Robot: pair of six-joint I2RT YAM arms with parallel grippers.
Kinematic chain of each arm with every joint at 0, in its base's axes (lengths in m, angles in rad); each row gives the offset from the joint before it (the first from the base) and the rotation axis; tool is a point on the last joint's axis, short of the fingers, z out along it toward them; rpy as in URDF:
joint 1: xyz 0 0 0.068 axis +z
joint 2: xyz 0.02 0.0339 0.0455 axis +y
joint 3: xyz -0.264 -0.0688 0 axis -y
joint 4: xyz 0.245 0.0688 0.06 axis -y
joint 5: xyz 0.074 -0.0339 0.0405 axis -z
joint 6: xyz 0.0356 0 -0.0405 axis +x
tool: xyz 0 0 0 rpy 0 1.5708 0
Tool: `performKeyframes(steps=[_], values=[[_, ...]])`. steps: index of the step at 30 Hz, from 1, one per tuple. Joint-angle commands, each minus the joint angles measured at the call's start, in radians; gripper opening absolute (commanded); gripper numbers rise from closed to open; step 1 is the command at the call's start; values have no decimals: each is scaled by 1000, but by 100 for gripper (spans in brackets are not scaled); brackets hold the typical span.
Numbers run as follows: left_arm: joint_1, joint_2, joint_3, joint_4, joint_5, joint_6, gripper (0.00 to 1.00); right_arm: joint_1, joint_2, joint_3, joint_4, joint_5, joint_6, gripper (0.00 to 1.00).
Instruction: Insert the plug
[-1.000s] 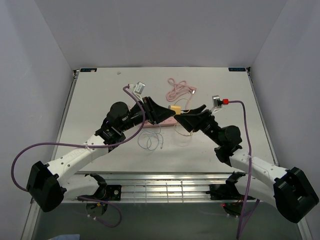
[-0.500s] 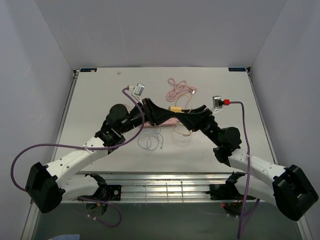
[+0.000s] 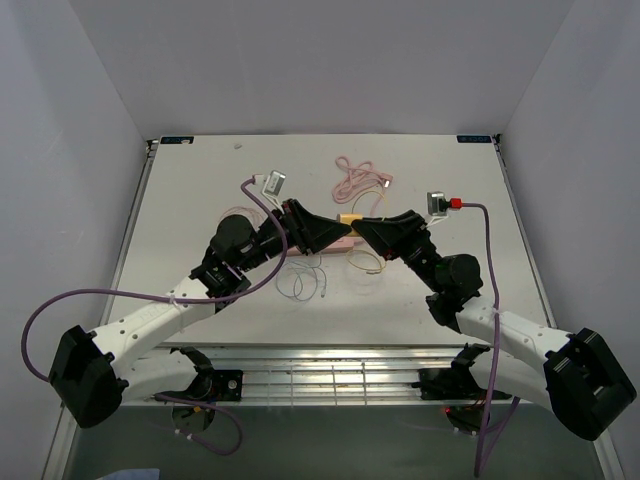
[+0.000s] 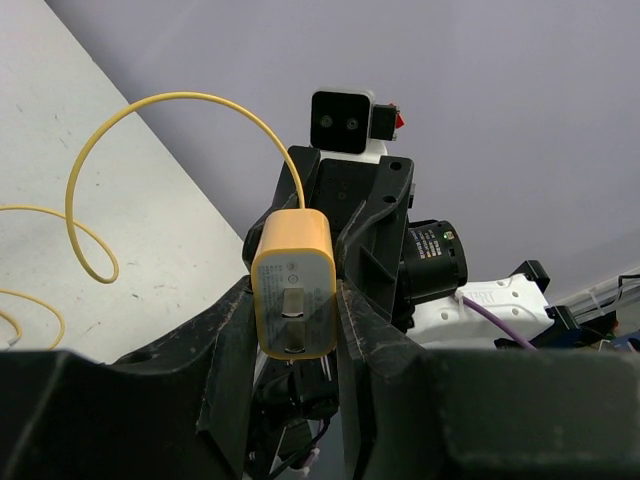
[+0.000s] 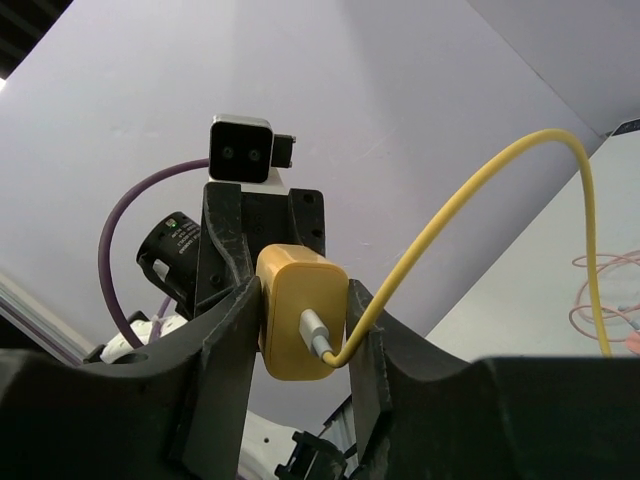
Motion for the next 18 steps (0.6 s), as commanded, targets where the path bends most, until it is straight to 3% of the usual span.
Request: performKeyframes(steps=[1, 11, 13, 14, 18], values=[[-7, -19, -16, -7, -43, 4, 0, 7, -6, 41, 87, 16, 10, 41], [-23, 21, 0, -27, -83, 35, 0, 7, 1, 77, 49, -47, -21, 28], [-25, 32, 10, -41, -85, 37, 0, 9, 6, 81, 44, -56, -28, 20], [-25, 35, 14, -45, -85, 38, 0, 9, 8, 81, 45, -62, -35, 9], [-25, 44, 43, -105, -105, 47, 0, 9, -2, 71, 39, -61, -59, 8]])
